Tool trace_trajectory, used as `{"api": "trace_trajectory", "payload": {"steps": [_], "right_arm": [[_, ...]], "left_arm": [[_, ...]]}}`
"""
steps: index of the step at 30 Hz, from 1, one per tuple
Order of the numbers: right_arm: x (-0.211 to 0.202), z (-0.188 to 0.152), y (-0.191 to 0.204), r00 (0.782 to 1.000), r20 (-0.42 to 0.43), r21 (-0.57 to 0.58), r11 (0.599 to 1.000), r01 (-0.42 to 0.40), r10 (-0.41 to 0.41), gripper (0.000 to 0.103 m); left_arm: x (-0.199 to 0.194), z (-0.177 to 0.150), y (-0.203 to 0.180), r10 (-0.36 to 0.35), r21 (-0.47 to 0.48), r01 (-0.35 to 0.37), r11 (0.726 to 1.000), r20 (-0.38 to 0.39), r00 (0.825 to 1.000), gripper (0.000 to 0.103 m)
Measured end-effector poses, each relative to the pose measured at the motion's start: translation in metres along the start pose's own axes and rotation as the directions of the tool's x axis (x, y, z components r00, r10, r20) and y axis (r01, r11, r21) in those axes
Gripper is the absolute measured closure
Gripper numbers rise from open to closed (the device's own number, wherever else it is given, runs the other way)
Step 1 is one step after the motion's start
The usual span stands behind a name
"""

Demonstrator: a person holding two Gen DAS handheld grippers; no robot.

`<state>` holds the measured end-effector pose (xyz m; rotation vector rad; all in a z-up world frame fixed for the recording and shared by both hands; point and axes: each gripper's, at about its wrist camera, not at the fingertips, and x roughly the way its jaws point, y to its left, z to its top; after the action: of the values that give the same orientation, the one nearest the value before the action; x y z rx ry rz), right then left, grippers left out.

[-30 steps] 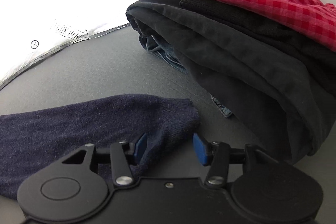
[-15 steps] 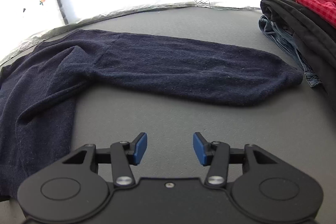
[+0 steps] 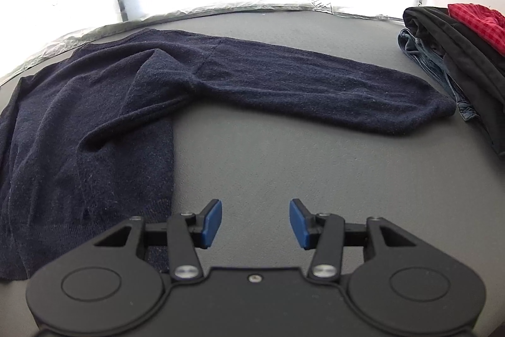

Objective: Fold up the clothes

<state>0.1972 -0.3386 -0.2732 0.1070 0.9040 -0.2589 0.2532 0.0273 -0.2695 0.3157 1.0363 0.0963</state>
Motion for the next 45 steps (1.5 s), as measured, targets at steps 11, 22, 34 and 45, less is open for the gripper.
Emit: {"api": "trace_trajectory", "payload": {"steps": [11, 22, 34, 45], "right_arm": [[-0.012, -0.009, 0.021, 0.994, 0.016, 0.109, 0.988, 0.108, -0.110, 0.055], [-0.010, -0.009, 0.039, 0.990, -0.005, 0.107, 0.985, 0.139, -0.139, 0.056], [-0.014, 0.009, 0.072, 0.998, 0.056, -0.038, 0.999, 0.029, -0.027, 0.054], [-0.011, 0.003, 0.104, 0.980, -0.027, -0.328, 0.925, -0.193, 0.195, 0.048]], "left_arm": [[-0.012, 0.052, 0.073, -0.064, -0.041, 0.069, 0.997, 0.115, 0.991, 0.090], [-0.047, 0.126, 0.343, 0.404, -0.762, -0.302, 0.573, -0.058, 0.913, 0.069], [-0.039, 0.104, 0.167, -0.246, -0.551, 0.193, 0.812, -0.023, 0.969, 0.032], [-0.038, 0.080, 0.062, -0.379, -0.348, 0.316, 0.883, -0.127, 0.917, 0.026]]}}
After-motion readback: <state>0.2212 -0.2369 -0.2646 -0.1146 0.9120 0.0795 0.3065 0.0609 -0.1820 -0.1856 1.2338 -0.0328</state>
